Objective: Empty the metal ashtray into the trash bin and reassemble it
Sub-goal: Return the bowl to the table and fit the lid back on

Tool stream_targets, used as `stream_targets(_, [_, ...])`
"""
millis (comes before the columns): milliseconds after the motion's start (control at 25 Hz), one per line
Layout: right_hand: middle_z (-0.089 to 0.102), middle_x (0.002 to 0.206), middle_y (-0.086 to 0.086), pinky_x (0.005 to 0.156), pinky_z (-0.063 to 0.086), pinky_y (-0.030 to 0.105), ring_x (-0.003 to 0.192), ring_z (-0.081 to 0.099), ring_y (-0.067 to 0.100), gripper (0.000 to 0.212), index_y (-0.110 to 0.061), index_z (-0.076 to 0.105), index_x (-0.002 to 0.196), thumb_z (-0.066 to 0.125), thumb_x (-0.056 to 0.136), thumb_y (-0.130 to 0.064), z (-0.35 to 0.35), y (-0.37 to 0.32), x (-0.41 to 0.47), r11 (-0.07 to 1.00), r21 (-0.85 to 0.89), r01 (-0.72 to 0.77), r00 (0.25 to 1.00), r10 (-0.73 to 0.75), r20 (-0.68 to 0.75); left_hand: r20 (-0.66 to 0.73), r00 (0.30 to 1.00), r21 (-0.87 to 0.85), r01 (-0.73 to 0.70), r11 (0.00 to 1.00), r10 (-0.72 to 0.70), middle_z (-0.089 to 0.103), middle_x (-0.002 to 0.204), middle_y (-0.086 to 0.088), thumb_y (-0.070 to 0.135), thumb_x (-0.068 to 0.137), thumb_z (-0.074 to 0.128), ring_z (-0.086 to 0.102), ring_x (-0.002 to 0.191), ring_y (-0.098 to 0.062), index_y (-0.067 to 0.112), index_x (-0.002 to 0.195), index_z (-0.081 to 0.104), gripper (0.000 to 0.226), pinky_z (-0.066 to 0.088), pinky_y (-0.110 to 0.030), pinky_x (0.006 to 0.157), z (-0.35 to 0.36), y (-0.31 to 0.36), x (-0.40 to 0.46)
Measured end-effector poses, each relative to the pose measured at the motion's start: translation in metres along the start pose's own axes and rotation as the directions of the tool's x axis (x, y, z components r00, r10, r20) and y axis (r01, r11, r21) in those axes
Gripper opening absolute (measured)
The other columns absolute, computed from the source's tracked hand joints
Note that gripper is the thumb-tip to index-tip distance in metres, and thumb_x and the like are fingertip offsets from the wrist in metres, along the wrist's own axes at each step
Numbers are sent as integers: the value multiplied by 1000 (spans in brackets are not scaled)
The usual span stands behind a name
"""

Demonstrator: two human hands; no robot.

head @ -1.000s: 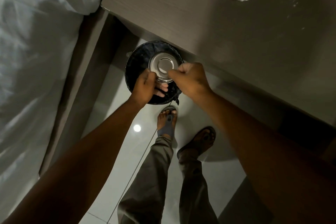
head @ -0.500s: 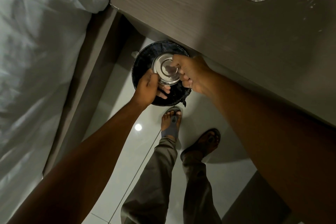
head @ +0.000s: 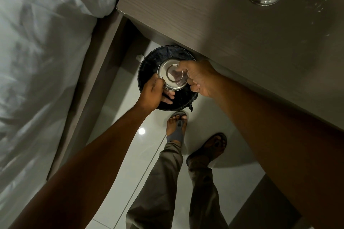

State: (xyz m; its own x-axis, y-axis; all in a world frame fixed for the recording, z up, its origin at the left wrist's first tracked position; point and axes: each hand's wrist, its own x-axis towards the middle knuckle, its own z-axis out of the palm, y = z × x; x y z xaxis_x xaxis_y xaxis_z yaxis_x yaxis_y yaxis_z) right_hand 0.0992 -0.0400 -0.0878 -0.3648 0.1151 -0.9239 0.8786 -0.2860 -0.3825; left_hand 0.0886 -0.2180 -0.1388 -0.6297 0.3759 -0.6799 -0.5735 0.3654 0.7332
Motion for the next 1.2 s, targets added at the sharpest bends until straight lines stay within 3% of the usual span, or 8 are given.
stream_targets(200, [44, 39, -10, 33, 19, 14, 30, 27, 4, 25, -18, 69, 67, 68, 90, -28, 5, -8, -3, 998, 36, -51, 995, 48, 84, 2, 1000, 3, 17, 1000, -17, 68, 75, -15, 37, 93, 32, 67, 62, -21, -8, 121, 51, 57, 56, -28, 49, -5, 0, 0])
stream_targets(400, [46, 35, -11, 35, 17, 15, 30, 27, 5, 53, -21, 63, 34, 65, 87, -19, 5, -10, 0, 1000, 13, -26, 998, 25, 65, 9, 1000, 31, -4, 1000, 4, 68, 74, -13, 34, 95, 31, 68, 62, -19, -8, 120, 52, 54, 56, -27, 49, -4, 4, 3])
stream_targets(560, [44, 46, -10, 34, 22, 16, 35, 31, 4, 27, -17, 74, 89, 75, 85, -44, 8, -7, 0, 998, -49, -29, 998, 31, 59, 5, 1000, 38, -4, 999, 4, 68, 73, -13, 32, 96, 30, 68, 61, -18, -1, 115, 54, 45, 57, -27, 49, -5, 3, 2])
stream_targets(840, [72, 74, -3, 41, 44, 17, 48, 61, 5, 27, -13, 70, 99, 73, 94, -39, 27, 0, -13, 956, -158, 247, 969, -237, 75, -37, 999, 121, -2, 993, 6, 70, 75, -8, 35, 97, 30, 69, 64, -16, 8, 110, 59, 42, 57, -26, 48, -28, -5, -25])
stream_targets(920, [72, 79, -3, 54, 51, 19, 60, 66, 5, 23, -16, 67, 97, 74, 94, -38, 38, -2, -22, 841, -167, 515, 850, -527, -30, -91, 996, 138, 17, 990, -5, 73, 72, -4, 37, 98, 31, 70, 64, -16, 19, 105, 61, 36, 58, -28, 50, -61, -12, -49])
stream_targets(1000, [74, 95, 4, 72, 51, 13, 81, 67, 12, 35, -12, 69, 106, 66, 93, -44, 27, -7, -25, 618, -401, 676, 579, -783, -230, -113, 994, 171, 13, 985, 7, 74, 73, -3, 38, 98, 33, 71, 65, -16, 20, 109, 61, 35, 59, -29, 51, -93, -18, -70])
stream_targets(1080, [68, 125, 21, 99, 45, 21, 113, 63, 29, 58, -1, 62, 129, 55, 95, -48, -30, -16, -13, 501, -652, 570, 359, -865, -350, -93, 995, 216, -4, 976, 24, 74, 76, -6, 41, 96, 37, 72, 68, -19, 21, 115, 61, 36, 60, -31, 52, -106, -12, -65])
stream_targets(1200, [27, 165, 28, 127, 16, 49, 154, 23, 41, 81, 6, 26, 157, 41, 104, -53, -214, 2, -31, 618, -786, 10, 399, -723, -564, 77, 988, 235, -151, 960, 136, 73, 76, -9, 47, 92, 41, 73, 68, -20, 34, 110, 66, 33, 61, -33, 51, -25, 11, -19])
